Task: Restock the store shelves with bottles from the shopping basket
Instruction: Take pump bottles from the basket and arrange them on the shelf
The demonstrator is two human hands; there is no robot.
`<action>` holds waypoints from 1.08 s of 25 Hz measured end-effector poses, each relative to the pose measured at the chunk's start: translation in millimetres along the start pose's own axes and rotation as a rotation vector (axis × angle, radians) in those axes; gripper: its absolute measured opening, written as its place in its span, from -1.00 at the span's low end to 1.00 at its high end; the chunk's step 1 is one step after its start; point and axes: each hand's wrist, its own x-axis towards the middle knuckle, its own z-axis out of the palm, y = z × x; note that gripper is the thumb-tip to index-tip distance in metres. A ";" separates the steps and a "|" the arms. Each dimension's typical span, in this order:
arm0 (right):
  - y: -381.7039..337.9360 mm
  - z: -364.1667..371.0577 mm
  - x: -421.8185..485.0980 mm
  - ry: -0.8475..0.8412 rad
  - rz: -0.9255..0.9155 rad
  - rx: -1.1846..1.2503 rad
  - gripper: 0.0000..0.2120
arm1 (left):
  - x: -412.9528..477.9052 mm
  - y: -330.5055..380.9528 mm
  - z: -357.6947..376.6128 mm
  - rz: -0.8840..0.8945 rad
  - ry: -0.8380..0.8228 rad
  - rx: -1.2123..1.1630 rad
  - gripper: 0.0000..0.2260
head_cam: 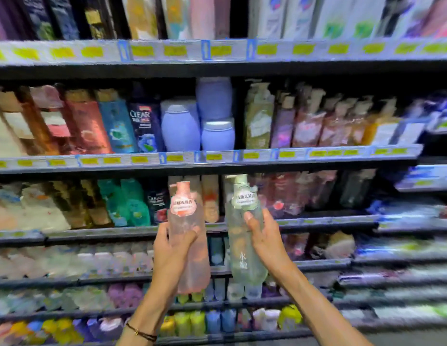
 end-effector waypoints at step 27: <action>84.7 -378.6 60.4 0.269 0.090 -0.013 -0.54 | 4.0 -47.5 382.7 0.203 -0.587 0.245 -0.59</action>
